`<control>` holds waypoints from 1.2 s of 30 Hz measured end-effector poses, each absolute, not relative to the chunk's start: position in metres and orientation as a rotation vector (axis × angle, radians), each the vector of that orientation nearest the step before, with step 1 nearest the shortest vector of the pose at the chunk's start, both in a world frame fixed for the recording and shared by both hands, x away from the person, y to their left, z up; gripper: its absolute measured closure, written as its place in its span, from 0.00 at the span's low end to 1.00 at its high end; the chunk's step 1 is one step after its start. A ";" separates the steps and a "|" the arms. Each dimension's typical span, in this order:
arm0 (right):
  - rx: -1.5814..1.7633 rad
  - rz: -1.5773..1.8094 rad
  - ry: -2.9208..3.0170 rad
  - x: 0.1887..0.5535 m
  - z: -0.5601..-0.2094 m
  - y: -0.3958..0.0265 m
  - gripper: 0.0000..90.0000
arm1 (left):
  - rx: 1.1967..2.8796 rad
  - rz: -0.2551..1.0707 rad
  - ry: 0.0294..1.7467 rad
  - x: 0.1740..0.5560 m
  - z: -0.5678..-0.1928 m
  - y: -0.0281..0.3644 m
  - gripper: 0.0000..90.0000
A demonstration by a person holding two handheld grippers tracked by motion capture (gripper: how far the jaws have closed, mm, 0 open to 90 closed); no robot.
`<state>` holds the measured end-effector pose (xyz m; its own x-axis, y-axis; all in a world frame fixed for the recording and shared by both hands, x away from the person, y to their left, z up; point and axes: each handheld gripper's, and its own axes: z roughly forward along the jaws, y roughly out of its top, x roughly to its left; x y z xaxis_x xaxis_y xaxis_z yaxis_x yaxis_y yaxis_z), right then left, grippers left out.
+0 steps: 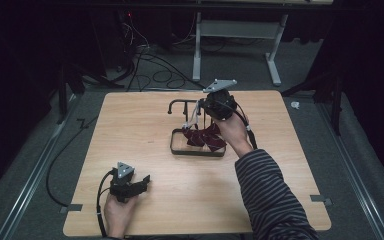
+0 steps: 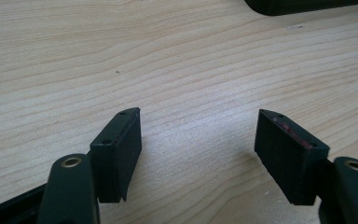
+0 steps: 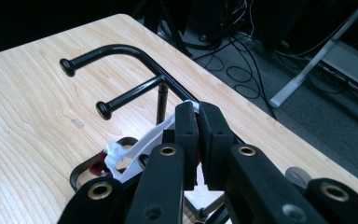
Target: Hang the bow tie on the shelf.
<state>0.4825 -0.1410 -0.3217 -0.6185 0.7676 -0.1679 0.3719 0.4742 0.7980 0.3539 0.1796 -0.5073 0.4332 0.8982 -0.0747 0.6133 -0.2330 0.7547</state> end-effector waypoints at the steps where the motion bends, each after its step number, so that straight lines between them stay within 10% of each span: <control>1: 0.940 1.010 2.214 0.483 -0.322 -0.142 0.98 | 1.954 0.491 1.273 0.354 -0.507 0.180 0.36; 36: 0.959 1.108 2.164 0.453 -0.311 -0.176 0.80 | 1.961 0.492 1.272 0.354 -0.507 0.179 0.35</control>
<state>0.4527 -0.1758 -0.3106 -0.6132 0.7796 -0.1271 0.3526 0.4141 0.8391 0.3537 0.1790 -0.5070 0.4362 0.8970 -0.0713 0.6150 -0.2393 0.7513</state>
